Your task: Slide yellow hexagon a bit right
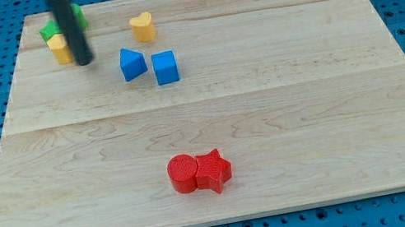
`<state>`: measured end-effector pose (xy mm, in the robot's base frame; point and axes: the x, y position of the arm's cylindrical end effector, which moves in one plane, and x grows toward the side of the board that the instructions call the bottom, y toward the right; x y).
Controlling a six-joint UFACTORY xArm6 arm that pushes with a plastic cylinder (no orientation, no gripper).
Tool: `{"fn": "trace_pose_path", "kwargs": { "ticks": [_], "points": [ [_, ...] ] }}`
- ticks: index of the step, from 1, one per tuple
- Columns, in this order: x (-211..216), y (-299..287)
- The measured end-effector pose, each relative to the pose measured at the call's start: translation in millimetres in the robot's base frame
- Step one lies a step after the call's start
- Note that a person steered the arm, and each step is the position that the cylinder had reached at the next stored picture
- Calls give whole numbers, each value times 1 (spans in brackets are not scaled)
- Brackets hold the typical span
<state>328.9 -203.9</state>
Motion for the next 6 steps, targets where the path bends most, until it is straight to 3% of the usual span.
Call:
{"fn": "trace_pose_path", "kwargs": {
  "ticks": [1, 2, 3, 5, 6],
  "points": [
    [16, -56],
    [-19, -78],
    [-37, -60],
    [-43, 103],
    [8, 73]
  ]
}}
